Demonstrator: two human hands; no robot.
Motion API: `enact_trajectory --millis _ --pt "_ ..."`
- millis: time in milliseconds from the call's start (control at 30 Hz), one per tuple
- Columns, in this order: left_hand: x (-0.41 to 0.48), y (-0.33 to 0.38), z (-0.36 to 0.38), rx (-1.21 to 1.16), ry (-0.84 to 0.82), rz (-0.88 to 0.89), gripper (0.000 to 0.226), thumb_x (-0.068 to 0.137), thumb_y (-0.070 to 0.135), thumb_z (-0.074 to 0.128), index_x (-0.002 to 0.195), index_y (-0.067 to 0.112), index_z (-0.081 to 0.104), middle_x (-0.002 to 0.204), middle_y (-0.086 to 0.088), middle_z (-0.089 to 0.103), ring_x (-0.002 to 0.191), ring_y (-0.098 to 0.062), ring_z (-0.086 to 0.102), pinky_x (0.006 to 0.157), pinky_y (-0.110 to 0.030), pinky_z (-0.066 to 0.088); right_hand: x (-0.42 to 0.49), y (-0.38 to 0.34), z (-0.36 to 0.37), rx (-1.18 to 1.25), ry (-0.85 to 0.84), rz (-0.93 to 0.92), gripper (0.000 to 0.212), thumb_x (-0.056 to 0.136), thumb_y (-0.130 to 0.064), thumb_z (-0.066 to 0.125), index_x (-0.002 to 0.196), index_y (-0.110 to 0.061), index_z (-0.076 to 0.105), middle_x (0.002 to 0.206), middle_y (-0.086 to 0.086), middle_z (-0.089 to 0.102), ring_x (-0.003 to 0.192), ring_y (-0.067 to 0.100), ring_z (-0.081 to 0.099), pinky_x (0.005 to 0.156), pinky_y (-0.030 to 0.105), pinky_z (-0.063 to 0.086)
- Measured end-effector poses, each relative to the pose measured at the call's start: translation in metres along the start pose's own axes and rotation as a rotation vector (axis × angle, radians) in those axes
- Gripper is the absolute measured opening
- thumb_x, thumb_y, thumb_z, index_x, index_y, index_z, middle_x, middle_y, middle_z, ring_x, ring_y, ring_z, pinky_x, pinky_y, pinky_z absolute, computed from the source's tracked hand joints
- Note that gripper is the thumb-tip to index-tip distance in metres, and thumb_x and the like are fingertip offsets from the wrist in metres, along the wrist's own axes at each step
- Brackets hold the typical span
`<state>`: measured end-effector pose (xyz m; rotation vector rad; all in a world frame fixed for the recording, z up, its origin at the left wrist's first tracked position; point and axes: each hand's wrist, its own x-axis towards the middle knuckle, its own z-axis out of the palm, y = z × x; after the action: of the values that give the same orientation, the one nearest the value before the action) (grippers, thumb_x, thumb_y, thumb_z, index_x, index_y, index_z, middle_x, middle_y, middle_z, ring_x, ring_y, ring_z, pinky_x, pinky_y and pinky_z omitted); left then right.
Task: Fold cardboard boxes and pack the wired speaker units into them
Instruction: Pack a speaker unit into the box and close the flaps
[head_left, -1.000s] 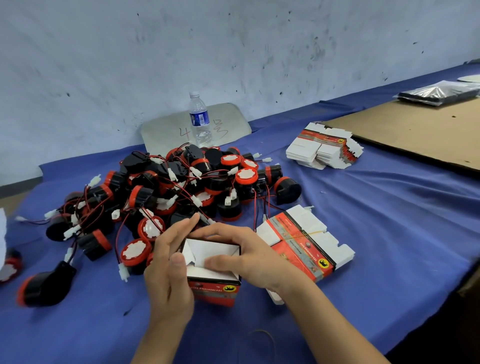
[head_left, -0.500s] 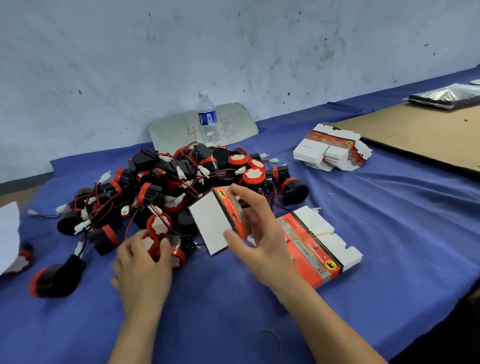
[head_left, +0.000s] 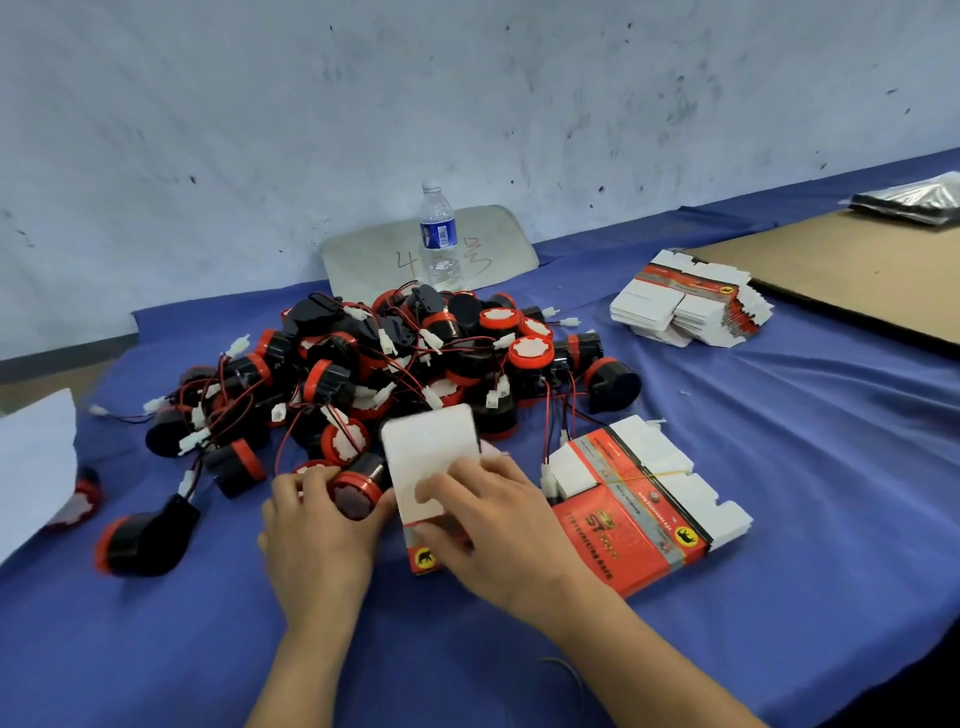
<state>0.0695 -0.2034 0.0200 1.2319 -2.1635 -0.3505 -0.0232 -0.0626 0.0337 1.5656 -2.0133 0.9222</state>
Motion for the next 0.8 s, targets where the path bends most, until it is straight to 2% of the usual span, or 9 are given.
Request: enact_trajectory --millis 100,200,300,367,433,500,600,667,800 --pt "0.003 0.001 0.0 -0.111 0.058 -0.049 0.056 0.074 0.049 0.075 0.116 0.015 0.059 0.118 -0.007 0.049 0.105 -0.035 0.049 0.08 -0.048 0.046 0.001 0.0 0.0 -0.021 0.008 -0.003 0.017 0.084 -0.035 0.064 0.086 -0.018 0.062 0.074 -0.005 0.066 0.065 0.023 0.058 0.082 0.027 0.039" --pt "0.003 0.002 0.002 -0.341 0.206 -0.113 0.05 0.077 0.044 0.075 0.112 0.01 0.061 0.115 -0.009 0.051 0.101 -0.03 0.054 0.076 -0.034 0.04 -0.001 0.003 -0.001 -0.003 0.024 -0.026 0.028 0.087 -0.039 0.062 0.07 -0.016 0.061 0.063 -0.004 0.061 0.058 0.019 0.055 0.078 0.03 0.046" --pt "0.003 0.012 -0.008 -0.728 0.366 -0.188 0.044 0.082 0.039 0.072 0.116 0.015 0.057 0.11 0.003 0.058 0.101 -0.012 0.059 0.081 -0.019 0.043 -0.003 0.001 -0.001 0.06 0.061 -0.072 0.036 0.091 -0.037 0.057 0.062 -0.015 0.061 0.059 -0.003 0.057 0.056 0.017 0.051 0.068 0.027 0.045" --pt "0.003 0.02 -0.019 -1.001 0.4 -0.124 0.051 0.074 0.043 0.069 0.115 0.017 0.051 0.099 0.019 0.062 0.088 0.008 0.061 0.076 -0.009 0.046 -0.003 -0.002 -0.003 0.117 0.088 -0.064 0.035 0.091 -0.036 0.056 0.065 -0.013 0.063 0.061 -0.002 0.058 0.056 0.017 0.051 0.058 0.029 0.045" --pt "0.003 0.026 -0.026 -1.172 0.361 -0.005 0.051 0.066 0.042 0.062 0.11 0.02 0.048 0.092 0.028 0.065 0.086 0.016 0.059 0.078 -0.009 0.046 -0.002 -0.005 -0.005 0.17 0.143 -0.058 0.029 0.091 -0.033 0.058 0.074 -0.012 0.067 0.067 0.0 0.06 0.059 0.017 0.054 0.054 0.03 0.046" --pt "-0.008 0.032 -0.024 -1.137 0.4 0.191 0.046 0.076 0.027 0.059 0.119 0.029 0.042 0.113 0.026 0.059 0.103 0.01 0.056 0.088 -0.011 0.044 -0.002 -0.005 -0.007 0.246 0.198 -0.044 0.021 0.089 -0.029 0.063 0.094 -0.01 0.07 0.078 0.001 0.064 0.069 0.019 0.06 0.059 0.032 0.051" --pt "-0.025 0.037 -0.013 -0.998 0.359 0.36 0.055 0.081 0.025 0.06 0.13 0.042 0.042 0.129 0.021 0.049 0.121 -0.005 0.051 0.096 -0.018 0.043 -0.003 -0.005 -0.011 0.405 0.228 -0.012 0.048 0.088 -0.029 0.065 0.132 -0.019 0.049 0.111 0.0 0.06 0.091 0.018 0.063 0.072 0.035 0.054" --pt "-0.028 0.038 -0.012 -0.972 0.324 0.378 0.058 0.08 0.031 0.064 0.133 0.043 0.045 0.129 0.019 0.044 0.124 -0.012 0.049 0.097 -0.024 0.045 -0.003 -0.004 -0.015 0.504 0.274 -0.034 0.056 0.089 -0.03 0.064 0.138 -0.021 0.038 0.126 -0.002 0.051 0.098 0.018 0.062 0.074 0.035 0.055" --pt "-0.028 0.039 -0.015 -0.758 0.365 0.423 0.064 0.079 0.038 0.065 0.138 0.026 0.043 0.121 0.018 0.038 0.116 0.003 0.043 0.096 -0.012 0.04 -0.004 -0.003 -0.015 0.673 0.428 0.006 0.032 0.1 -0.025 0.047 0.13 -0.013 0.047 0.122 -0.002 0.05 0.08 0.015 0.062 0.069 0.031 0.054"
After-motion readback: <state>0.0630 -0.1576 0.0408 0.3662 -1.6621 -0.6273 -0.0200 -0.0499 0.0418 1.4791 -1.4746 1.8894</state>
